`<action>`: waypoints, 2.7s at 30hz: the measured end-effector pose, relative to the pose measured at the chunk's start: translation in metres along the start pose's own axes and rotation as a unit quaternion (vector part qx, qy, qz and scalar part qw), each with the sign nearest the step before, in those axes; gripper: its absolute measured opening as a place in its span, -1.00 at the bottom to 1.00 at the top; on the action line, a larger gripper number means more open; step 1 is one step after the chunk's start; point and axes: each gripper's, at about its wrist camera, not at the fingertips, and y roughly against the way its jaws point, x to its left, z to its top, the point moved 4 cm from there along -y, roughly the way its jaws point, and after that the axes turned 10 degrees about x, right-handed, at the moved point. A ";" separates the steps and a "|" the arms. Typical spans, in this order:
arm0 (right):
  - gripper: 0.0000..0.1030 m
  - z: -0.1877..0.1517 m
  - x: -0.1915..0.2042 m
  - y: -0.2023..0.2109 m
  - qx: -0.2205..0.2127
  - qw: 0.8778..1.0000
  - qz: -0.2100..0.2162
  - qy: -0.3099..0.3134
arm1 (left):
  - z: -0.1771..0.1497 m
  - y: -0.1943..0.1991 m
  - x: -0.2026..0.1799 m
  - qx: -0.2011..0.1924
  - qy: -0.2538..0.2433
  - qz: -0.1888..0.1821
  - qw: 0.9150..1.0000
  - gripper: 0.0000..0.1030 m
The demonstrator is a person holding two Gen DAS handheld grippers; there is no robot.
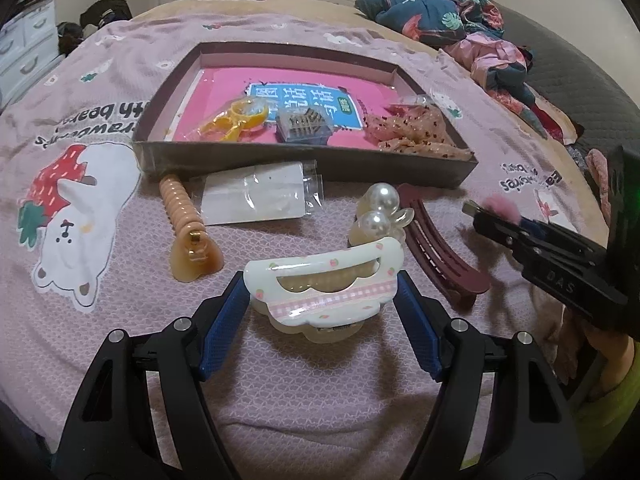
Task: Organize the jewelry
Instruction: 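Lift the claw clip and pompom clip with both tools toward the box, then carry both clips over the pink-lined box with both tools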
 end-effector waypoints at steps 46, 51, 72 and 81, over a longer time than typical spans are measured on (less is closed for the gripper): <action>-0.36 0.030 0.102 0.034 -0.037 0.994 0.053 0.092 | 0.019 0.081 0.112 -0.091 0.119 0.024 0.988 0.26; -0.36 0.039 0.106 0.031 -0.041 0.993 0.059 0.094 | 0.027 0.084 0.113 -0.095 0.114 0.026 0.989 0.26; -0.36 0.084 0.099 0.032 -0.072 0.993 0.055 0.080 | 0.070 0.082 0.109 -0.101 0.096 0.024 0.990 0.27; -0.36 0.104 0.075 0.036 -0.089 0.994 0.042 0.054 | 0.096 0.075 0.094 -0.098 0.075 0.022 0.992 0.27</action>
